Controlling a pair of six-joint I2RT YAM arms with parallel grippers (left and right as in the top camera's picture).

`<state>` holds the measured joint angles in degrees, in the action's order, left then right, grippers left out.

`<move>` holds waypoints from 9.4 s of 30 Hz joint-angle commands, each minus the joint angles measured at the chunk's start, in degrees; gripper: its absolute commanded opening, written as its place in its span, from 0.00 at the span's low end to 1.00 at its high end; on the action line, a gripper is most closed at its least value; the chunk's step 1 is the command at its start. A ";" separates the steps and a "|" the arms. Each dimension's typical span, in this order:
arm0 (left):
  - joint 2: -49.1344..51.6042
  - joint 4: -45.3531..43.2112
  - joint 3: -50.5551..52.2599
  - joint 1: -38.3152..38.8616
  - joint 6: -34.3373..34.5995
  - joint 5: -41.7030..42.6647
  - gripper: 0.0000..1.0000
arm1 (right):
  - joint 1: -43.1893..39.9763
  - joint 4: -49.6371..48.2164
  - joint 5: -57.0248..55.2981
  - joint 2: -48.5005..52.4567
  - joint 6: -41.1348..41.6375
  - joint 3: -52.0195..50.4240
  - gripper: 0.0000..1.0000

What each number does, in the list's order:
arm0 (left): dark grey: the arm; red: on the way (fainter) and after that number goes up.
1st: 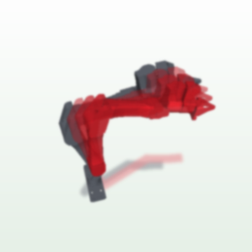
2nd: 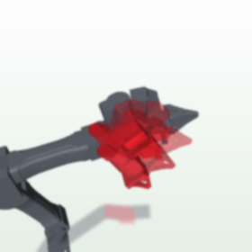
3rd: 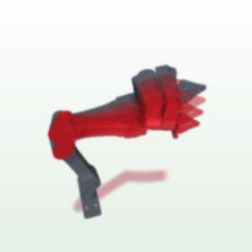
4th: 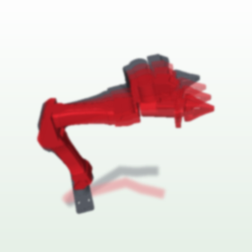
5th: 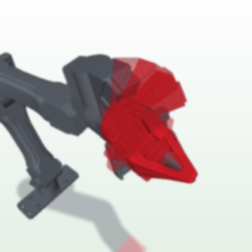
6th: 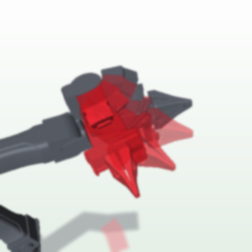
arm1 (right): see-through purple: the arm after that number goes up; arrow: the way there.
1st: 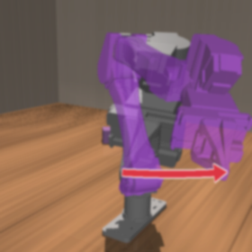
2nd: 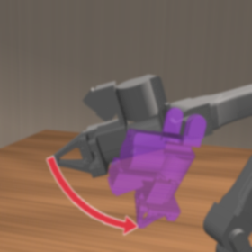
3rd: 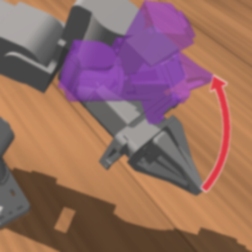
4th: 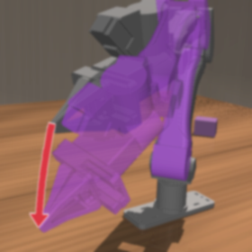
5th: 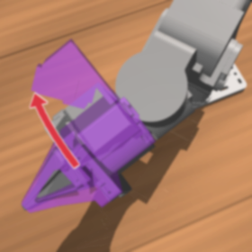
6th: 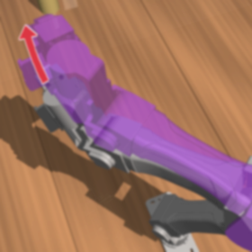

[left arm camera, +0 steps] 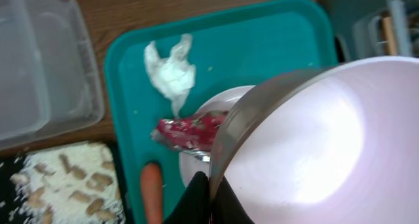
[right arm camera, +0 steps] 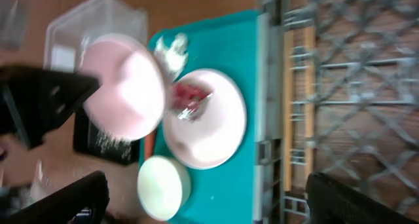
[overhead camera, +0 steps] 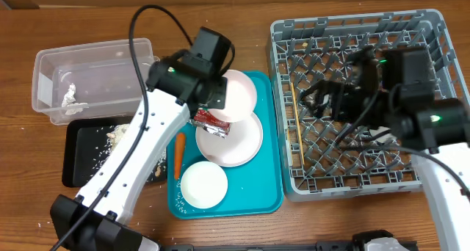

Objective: Sort waste into correct bins and load items into the dishwasher

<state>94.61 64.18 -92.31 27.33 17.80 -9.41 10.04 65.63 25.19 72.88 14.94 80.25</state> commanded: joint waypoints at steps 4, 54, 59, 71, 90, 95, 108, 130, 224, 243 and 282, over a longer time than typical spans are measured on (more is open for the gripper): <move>-2.64 -3.50 -1.11 4.74 3.72 1.73 0.04 | 9.86 -1.42 -2.67 3.19 2.10 -0.04 0.87; -5.40 3.13 -10.12 8.26 3.69 16.72 0.04 | 12.13 -7.34 -9.49 4.00 1.36 3.02 0.53; -5.49 2.62 -10.43 8.72 3.85 23.43 0.04 | 12.07 -7.45 -16.72 4.61 1.36 3.04 0.11; -5.51 7.48 -16.72 7.63 -3.74 12.41 0.92 | 11.72 -7.28 -50.42 2.25 3.82 3.08 0.04; -8.04 26.84 -41.35 6.43 -4.55 -2.97 1.00 | 2.75 -17.84 -97.09 28.04 7.48 2.97 0.04; -8.02 29.16 -41.33 6.43 -4.57 -3.08 1.00 | 2.51 -18.10 -98.71 35.95 7.13 2.97 0.04; -6.69 30.08 -41.29 6.40 -5.01 -3.28 1.00 | 5.97 -21.35 -98.27 39.76 1.33 2.95 0.04; -5.05 32.04 -41.29 6.40 -5.64 -3.28 1.00 | 15.41 -12.48 -88.46 35.80 1.33 4.39 0.83; -4.28 32.59 -41.29 6.43 -5.14 -1.49 1.00 | 26.53 -23.58 -24.76 45.66 -6.21 4.02 0.04; -4.28 32.57 -41.29 6.43 -5.14 -1.49 1.00 | 26.53 -18.34 -29.16 41.22 -5.97 7.58 0.04; -2.99 32.59 -41.29 6.43 -5.14 -1.49 1.00 | 22.62 -12.31 -72.39 20.15 1.81 7.65 0.04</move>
<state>91.42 96.66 -132.97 34.02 13.28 -11.35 33.74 52.84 -35.03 93.91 16.29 86.63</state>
